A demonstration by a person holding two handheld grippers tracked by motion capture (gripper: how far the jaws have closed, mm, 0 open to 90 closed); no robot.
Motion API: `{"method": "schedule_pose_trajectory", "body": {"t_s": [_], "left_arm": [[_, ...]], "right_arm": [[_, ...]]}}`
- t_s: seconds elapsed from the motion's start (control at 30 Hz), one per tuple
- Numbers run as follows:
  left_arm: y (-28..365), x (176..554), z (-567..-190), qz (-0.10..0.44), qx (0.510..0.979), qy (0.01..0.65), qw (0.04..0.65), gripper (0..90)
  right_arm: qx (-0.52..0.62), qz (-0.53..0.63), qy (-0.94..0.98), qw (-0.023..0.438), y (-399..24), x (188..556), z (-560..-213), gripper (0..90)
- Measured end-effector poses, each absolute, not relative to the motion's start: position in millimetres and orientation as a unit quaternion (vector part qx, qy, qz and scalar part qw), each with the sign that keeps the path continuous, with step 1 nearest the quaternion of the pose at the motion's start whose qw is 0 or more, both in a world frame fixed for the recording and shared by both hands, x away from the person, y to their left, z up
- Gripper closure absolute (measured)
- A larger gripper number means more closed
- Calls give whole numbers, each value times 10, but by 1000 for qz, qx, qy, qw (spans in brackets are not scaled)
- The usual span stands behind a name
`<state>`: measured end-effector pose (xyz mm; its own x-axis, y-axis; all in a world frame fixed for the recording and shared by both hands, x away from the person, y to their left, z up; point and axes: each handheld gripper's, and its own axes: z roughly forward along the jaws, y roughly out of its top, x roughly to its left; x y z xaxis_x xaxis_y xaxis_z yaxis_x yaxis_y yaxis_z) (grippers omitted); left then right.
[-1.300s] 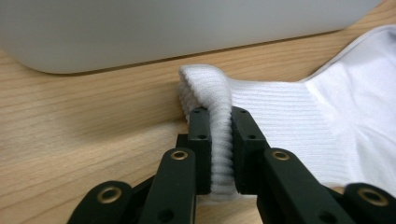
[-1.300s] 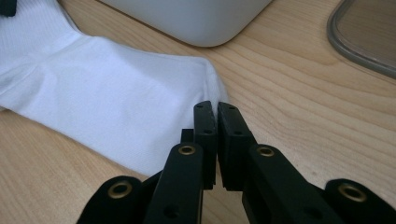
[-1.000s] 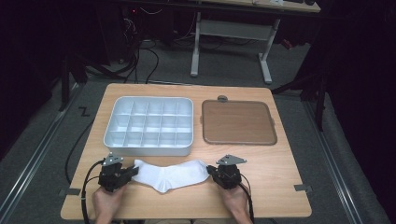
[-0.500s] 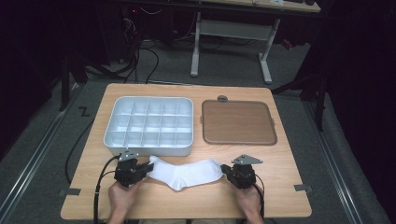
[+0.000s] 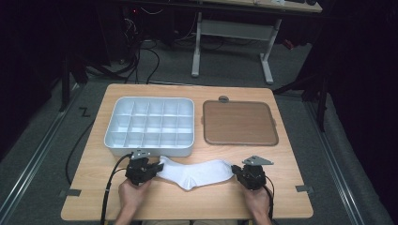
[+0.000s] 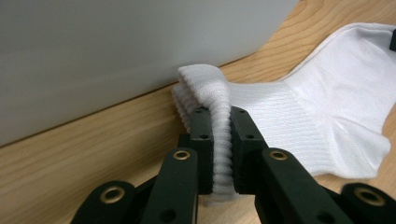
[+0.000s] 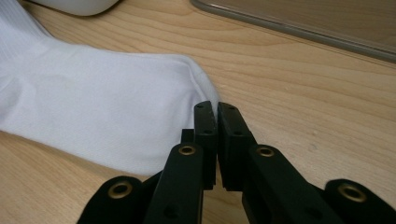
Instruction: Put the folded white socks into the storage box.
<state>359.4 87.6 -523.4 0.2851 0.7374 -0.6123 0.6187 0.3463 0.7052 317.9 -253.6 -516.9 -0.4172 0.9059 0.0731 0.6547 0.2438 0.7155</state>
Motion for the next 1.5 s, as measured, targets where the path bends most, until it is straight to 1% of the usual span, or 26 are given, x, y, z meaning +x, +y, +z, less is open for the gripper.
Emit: {"method": "schedule_pose_trajectory", "body": {"t_s": [0.03,0.27,0.63,0.67,0.77,0.83,0.93,1.0,1.1,1.27,1.43,1.5], "left_arm": [[857,3597,-5233,55,576,591,562,817],[767,3623,-5232,55,580,586,562,813],[677,3638,-5303,62,594,579,555,782],[682,3642,-5303,63,594,580,554,769],[709,3648,-5296,69,592,583,552,683],[726,3643,-5281,78,589,585,552,595],[766,3613,-5242,74,580,591,556,504],[789,3582,-5228,68,574,596,557,470],[812,3554,-5240,61,567,607,554,452],[829,3519,-5288,63,559,622,545,444],[830,3496,-5300,64,557,623,546,445],[821,3493,-5301,66,555,623,547,446]], "right_arm": [[507,344,768,185,-2550,3187,-5173,876],[516,341,763,191,-2623,3181,-5176,876],[524,322,762,204,-2678,3202,-5227,873],[524,321,762,205,-2676,3206,-5231,872],[524,320,762,205,-2671,3215,-5233,856],[526,320,760,207,-2670,3216,-5228,790],[530,328,754,209,-2683,3202,-5201,717],[531,334,748,216,-2678,3181,-5156,676],[523,346,745,227,-2646,3155,-5076,660],[496,367,749,242,-2504,3115,-4927,664],[456,395,764,229,-2256,3067,-4887,749],[445,399,772,216,-2143,3069,-4921,773]]}}
